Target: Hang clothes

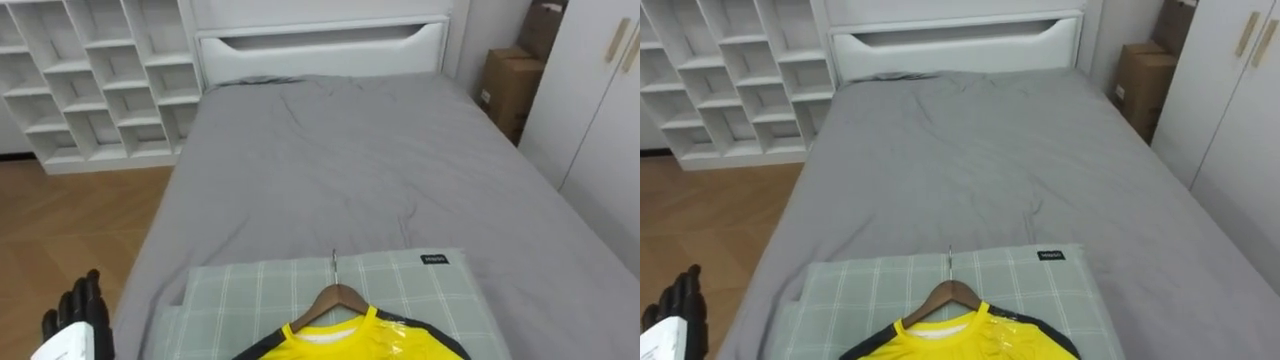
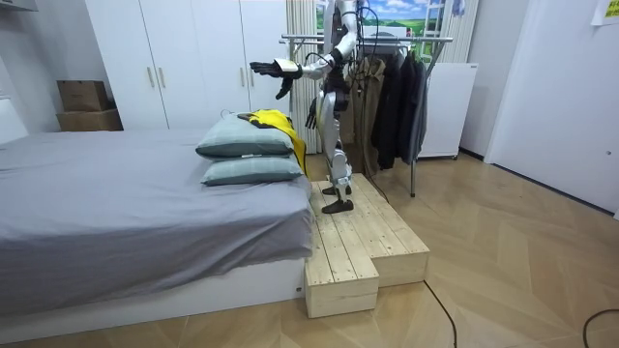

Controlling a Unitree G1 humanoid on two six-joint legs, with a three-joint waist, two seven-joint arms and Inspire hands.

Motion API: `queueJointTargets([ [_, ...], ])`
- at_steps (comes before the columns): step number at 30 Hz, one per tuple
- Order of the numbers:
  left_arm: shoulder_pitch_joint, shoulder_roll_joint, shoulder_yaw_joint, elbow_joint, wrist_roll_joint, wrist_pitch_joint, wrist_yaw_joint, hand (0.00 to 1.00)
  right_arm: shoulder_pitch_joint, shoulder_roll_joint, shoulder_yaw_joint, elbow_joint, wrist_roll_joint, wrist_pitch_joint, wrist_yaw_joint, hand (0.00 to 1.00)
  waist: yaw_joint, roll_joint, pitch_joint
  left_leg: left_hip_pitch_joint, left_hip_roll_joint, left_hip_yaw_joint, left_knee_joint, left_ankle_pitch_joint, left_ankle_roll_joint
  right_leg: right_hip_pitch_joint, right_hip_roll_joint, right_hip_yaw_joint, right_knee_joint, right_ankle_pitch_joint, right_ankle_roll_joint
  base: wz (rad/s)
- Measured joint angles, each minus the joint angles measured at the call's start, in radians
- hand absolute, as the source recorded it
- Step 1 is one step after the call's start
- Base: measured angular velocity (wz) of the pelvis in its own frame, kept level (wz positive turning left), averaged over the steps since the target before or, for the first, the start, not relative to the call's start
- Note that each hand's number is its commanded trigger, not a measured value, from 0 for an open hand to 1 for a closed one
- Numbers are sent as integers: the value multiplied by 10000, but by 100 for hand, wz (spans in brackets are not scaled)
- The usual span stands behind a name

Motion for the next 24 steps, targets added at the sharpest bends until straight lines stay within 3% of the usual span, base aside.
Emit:
queueJointTargets([
  [5,-626,2,-262,80,-39,185,-29,0,-114,-2,33,42,74,33,-51,0,7,-71,-5,-197,21,162,-19,4,6,-304,2,246,49,0,-1,-10],
  [10,-2135,9,-422,1030,-240,204,-228,0,-537,100,445,117,70,62,-311,0,-46,-210,77,-823,143,411,190,6,8,-942,72,509,205,58,-80,-14],
  [13,-3102,36,-795,1937,-229,267,-455,0,-831,155,648,306,134,184,-558,0,-69,-194,94,-1442,213,456,508,6,9,-1398,123,522,190,193,-122,-2],
  [16,-3687,38,-1143,2626,-371,327,-834,0,-1196,199,892,495,210,254,-739,0,-165,-148,124,-1817,264,554,604,19,31,-1780,146,551,211,235,-137,-7],
  [24,-4182,31,-1339,2976,-417,410,-1335,0,-1756,195,1253,859,282,264,-913,0,-449,14,234,-2519,349,555,817,52,37,-2466,184,532,367,289,-148,0],
])
